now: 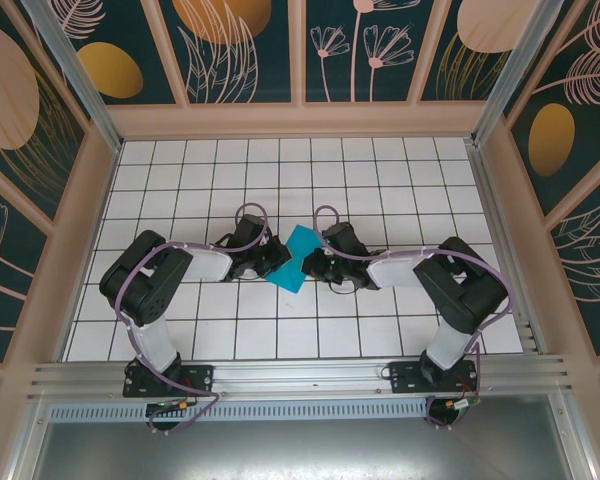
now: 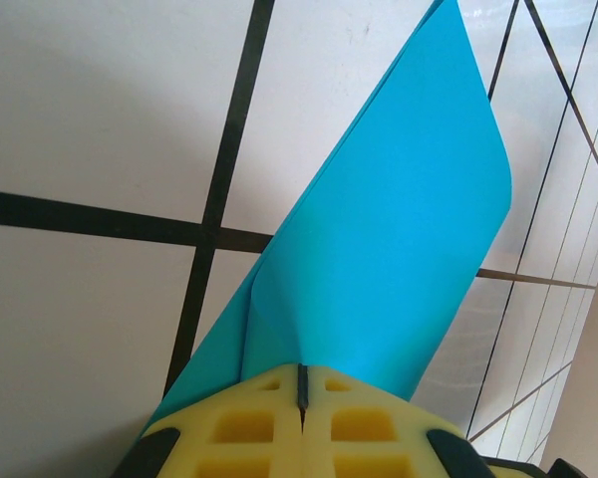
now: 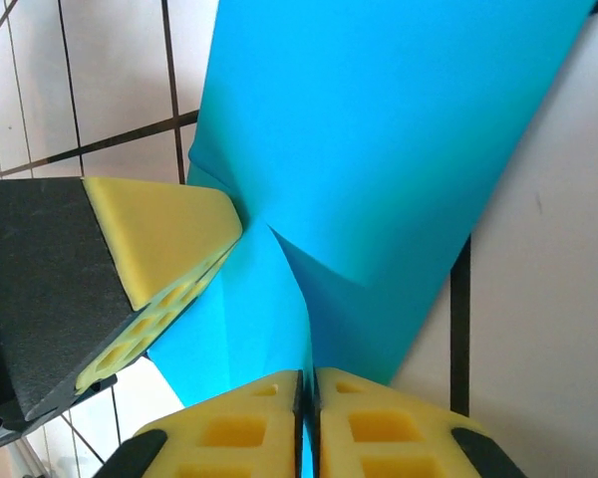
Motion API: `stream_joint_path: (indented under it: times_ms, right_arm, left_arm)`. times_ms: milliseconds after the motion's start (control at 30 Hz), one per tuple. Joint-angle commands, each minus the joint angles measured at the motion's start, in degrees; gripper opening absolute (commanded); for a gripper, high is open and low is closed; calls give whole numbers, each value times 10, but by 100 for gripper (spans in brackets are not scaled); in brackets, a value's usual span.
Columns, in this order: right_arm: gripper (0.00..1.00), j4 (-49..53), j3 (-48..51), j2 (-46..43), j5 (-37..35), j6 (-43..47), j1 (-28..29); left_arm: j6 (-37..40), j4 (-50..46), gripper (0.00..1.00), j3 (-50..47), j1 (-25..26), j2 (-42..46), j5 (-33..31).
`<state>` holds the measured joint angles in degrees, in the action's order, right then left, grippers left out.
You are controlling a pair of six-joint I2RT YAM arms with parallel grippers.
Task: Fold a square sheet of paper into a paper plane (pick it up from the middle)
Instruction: Fold the triangle a second time at the center of the table.
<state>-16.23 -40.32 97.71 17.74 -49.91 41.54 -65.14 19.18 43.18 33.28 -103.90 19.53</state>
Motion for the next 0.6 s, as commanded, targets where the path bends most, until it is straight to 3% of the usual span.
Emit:
stream_joint_path:
  times_ms: [0, 133, 333, 567]
  right_arm:
    - [12, -25, 9, 11, 12, -6, -5]
    - [12, -45, 15, 9, 28, -8, -10]
    - [27, -53, 28, -10, 29, -20, -14]
    - [22, -72, 28, 4, 45, -25, -16]
  left_arm:
    - [3, -7, 5, -6, 2, -15, -3]
    - [4, -8, 6, -5, 2, -15, -2]
    - [3, -8, 6, -4, 2, -13, -3]
    - [2, -8, 6, -3, 2, -12, -1]
